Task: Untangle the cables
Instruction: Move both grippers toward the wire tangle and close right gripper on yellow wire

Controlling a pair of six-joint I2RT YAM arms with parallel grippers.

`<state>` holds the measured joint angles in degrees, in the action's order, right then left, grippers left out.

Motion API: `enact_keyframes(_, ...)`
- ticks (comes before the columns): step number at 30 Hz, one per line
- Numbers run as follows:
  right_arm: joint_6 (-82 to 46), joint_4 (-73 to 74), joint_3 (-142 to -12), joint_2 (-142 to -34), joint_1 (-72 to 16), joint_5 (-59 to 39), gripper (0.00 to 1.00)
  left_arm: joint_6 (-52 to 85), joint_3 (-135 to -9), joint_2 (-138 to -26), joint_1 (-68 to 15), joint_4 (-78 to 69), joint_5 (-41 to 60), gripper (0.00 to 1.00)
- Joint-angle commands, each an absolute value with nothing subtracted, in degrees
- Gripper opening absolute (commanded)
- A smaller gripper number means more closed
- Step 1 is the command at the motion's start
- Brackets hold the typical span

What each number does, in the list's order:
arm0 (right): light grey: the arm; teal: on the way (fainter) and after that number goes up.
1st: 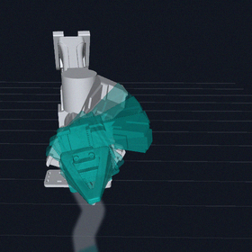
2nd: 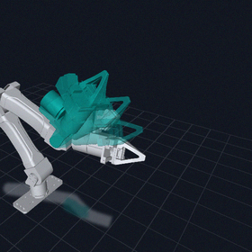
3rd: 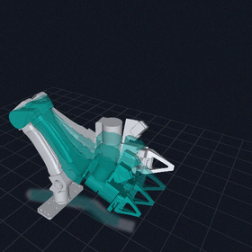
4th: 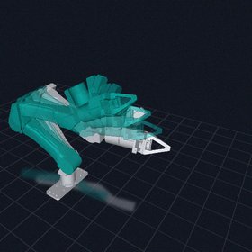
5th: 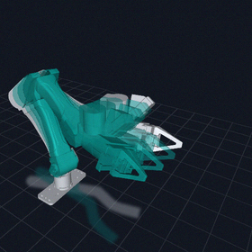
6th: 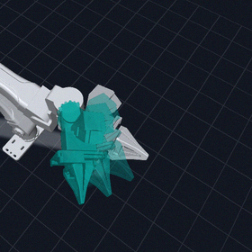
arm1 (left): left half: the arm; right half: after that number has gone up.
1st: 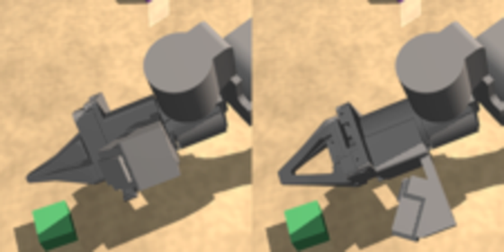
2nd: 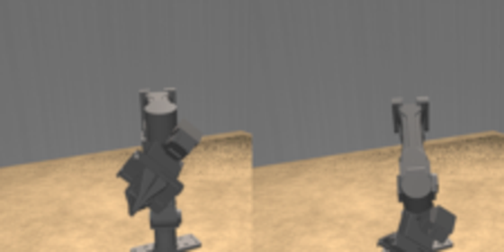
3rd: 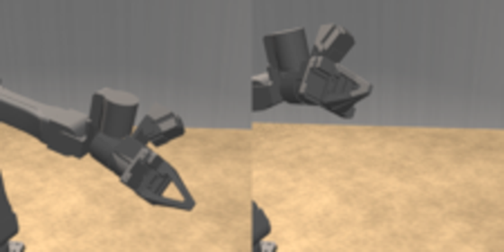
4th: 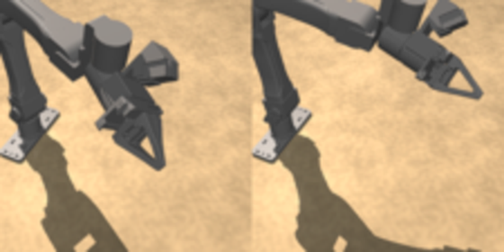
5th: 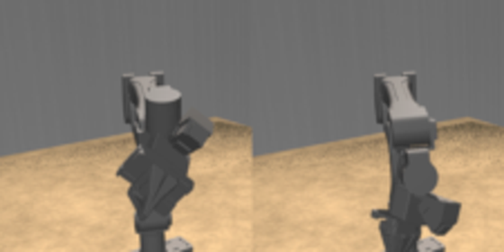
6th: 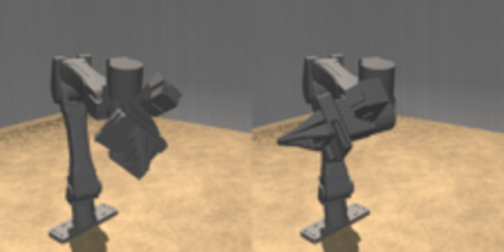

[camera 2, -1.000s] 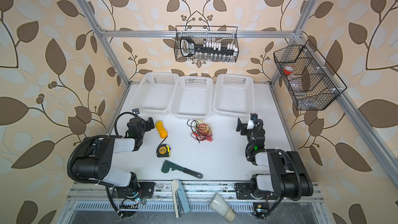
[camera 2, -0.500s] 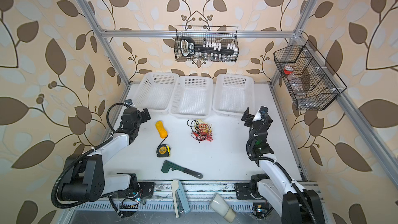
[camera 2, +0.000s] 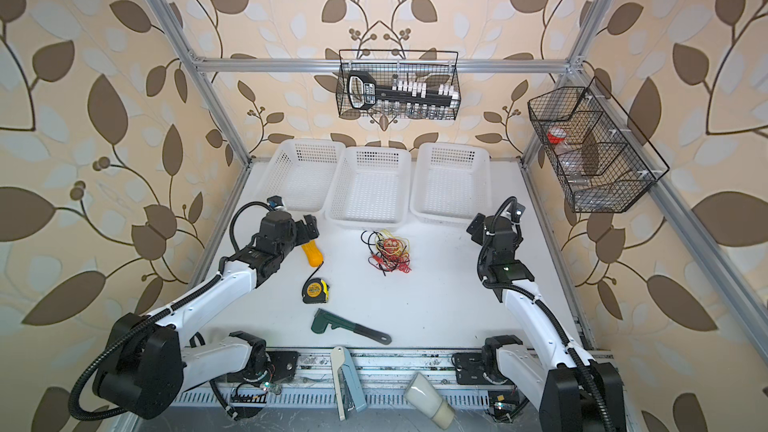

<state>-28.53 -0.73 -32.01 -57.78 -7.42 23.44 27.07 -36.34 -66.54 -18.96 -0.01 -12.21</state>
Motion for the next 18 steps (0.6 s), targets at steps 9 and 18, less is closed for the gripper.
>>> enact_keyframes(9,-23.13,-0.92,-35.71,-66.82,-28.32,18.4,0.83,31.68,-35.47,-64.66,-28.73,3.08,-2.69,0.99)
enact_keyframes(18,-22.95,7.57,-34.73,-73.98,-29.53,5.02,0.64,28.44,-33.77,-66.04,-32.8,-2.11,3.0,0.99)
